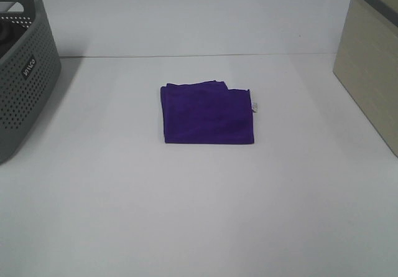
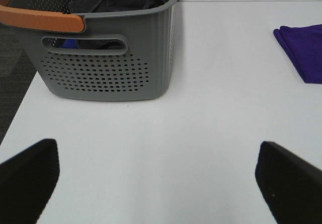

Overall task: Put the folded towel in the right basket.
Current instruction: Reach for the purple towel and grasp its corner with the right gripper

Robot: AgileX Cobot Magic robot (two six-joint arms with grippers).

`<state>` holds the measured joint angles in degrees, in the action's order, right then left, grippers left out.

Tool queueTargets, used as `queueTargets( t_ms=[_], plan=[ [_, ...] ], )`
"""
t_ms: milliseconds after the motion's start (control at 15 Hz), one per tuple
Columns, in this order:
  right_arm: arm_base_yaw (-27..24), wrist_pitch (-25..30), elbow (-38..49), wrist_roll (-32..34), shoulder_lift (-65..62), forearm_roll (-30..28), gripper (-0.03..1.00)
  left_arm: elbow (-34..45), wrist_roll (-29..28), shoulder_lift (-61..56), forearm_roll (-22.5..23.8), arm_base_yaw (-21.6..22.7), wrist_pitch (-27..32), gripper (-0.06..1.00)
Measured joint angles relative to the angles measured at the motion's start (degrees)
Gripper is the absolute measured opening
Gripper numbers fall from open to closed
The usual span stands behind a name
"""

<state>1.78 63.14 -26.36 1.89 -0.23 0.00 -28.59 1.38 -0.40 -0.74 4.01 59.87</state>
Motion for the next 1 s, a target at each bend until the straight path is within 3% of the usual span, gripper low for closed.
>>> queueTargets(
  t_ms=[1000],
  plan=[
    [0.00,0.00,0.00,0.00,0.00,0.00,0.96,0.00,0.00,0.00,0.00,0.00,0.00,0.99]
  ],
)
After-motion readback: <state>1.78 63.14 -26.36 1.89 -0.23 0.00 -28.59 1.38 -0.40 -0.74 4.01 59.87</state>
